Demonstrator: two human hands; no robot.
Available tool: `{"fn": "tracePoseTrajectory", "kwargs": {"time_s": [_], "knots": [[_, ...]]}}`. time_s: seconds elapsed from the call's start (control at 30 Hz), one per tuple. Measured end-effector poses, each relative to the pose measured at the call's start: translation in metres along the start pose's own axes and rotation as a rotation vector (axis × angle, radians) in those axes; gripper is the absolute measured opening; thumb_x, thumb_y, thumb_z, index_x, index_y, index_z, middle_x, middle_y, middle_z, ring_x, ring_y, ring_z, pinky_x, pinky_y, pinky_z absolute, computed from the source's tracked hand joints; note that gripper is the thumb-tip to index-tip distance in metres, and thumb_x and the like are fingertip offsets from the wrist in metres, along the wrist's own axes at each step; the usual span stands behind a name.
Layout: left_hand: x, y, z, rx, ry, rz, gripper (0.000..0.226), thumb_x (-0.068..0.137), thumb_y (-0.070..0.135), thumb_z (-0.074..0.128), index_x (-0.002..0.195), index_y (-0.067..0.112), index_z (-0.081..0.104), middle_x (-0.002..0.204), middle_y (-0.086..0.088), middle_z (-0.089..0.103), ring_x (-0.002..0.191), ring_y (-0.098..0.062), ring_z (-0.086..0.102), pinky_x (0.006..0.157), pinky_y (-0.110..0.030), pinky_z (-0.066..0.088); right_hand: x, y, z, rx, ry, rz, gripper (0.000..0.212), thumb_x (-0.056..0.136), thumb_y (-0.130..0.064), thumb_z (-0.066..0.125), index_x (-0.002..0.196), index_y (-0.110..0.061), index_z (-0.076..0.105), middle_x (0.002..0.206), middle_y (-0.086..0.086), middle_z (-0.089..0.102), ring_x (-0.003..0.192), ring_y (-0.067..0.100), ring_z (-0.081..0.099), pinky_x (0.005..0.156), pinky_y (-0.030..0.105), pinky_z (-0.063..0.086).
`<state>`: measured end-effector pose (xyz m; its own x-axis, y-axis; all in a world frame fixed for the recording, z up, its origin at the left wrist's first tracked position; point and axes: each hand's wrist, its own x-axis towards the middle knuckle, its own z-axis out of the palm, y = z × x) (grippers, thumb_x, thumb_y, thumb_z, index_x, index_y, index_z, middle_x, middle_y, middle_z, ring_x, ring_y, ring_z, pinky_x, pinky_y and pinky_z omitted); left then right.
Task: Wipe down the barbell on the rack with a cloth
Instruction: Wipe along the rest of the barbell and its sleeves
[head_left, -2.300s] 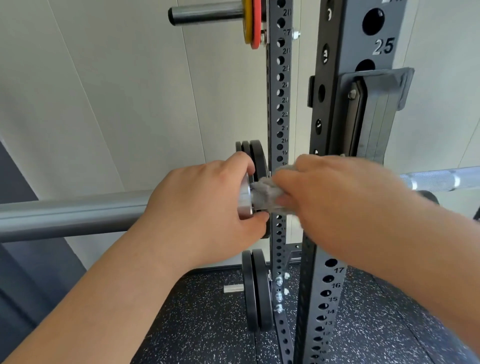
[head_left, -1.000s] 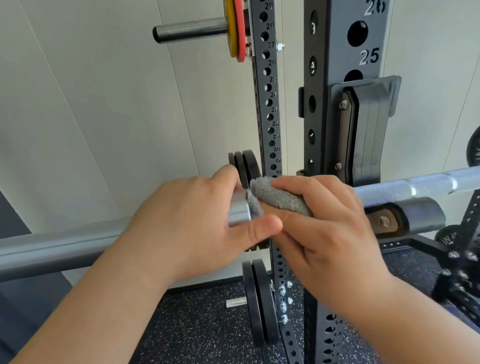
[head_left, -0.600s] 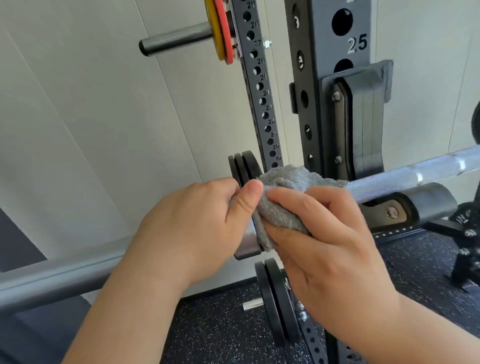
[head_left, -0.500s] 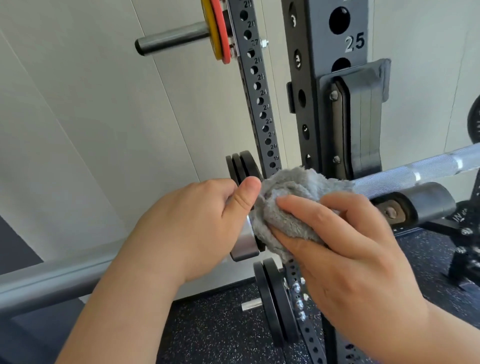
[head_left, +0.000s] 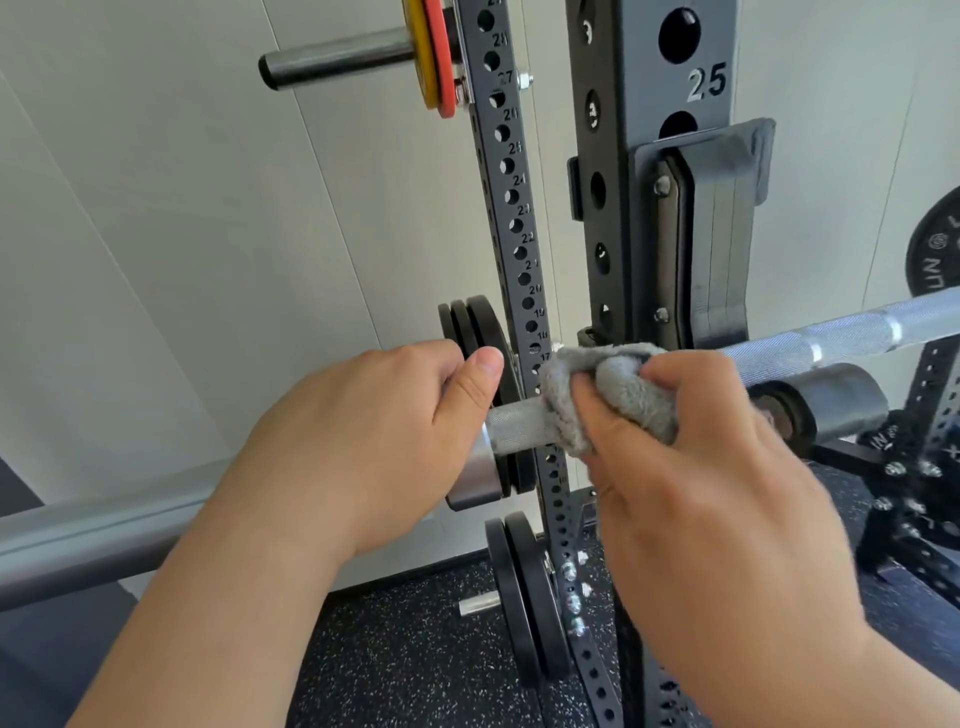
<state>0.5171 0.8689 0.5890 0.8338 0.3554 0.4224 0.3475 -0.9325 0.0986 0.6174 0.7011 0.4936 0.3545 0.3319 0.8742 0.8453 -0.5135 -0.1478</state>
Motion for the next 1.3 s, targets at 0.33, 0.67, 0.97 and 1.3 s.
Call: {"fn": "tracePoseTrajectory", "kwargs": {"time_s": [0.33, 0.67, 0.97, 1.3], "knots": [[-0.008, 0.003, 0.000, 0.059, 0.053, 0.035, 0.054, 0.094, 0.067, 0.006, 0.075, 0.028, 0.039, 0.062, 0.002, 0.052, 0.064, -0.018, 0.053, 0.060, -0.037, 0.043, -0.017, 0.001, 0.004, 0.142, 0.028, 0.030, 0.033, 0.101, -0.015, 0.065, 0.134, -0.011, 0.071, 0.095, 0.003, 0.061, 0.063, 0.016, 0.054, 0.053, 0.030, 0.057], [-0.010, -0.001, 0.001, 0.048, 0.089, 0.059, 0.047, 0.095, 0.068, 0.011, 0.079, 0.035, 0.040, 0.061, 0.005, 0.054, 0.060, -0.012, 0.051, 0.056, -0.035, 0.042, -0.021, 0.003, 0.014, 0.163, -0.027, -0.002, 0.053, 0.094, -0.016, 0.065, 0.147, -0.013, 0.059, 0.083, -0.003, 0.054, 0.053, 0.013, 0.043, 0.036, 0.031, 0.046], [-0.011, 0.000, 0.003, 0.081, 0.133, 0.053, 0.047, 0.095, 0.066, 0.015, 0.085, 0.032, 0.046, 0.063, 0.006, 0.057, 0.063, -0.014, 0.055, 0.057, -0.034, 0.044, -0.025, -0.031, 0.027, 0.259, -0.148, -0.095, 0.054, 0.097, -0.024, 0.058, 0.149, -0.016, 0.044, 0.091, 0.001, 0.062, 0.054, 0.015, 0.053, 0.038, 0.032, 0.050], [-0.015, 0.003, 0.005, 0.147, 0.182, 0.075, 0.053, 0.097, 0.063, 0.003, 0.088, 0.028, 0.042, 0.060, 0.004, 0.054, 0.061, -0.022, 0.054, 0.056, -0.037, 0.046, -0.008, -0.039, 0.007, 0.328, -0.253, 0.021, 0.055, 0.098, -0.034, 0.043, 0.151, -0.022, 0.053, 0.080, -0.009, 0.057, 0.049, 0.010, 0.051, 0.039, 0.029, 0.049]]}}
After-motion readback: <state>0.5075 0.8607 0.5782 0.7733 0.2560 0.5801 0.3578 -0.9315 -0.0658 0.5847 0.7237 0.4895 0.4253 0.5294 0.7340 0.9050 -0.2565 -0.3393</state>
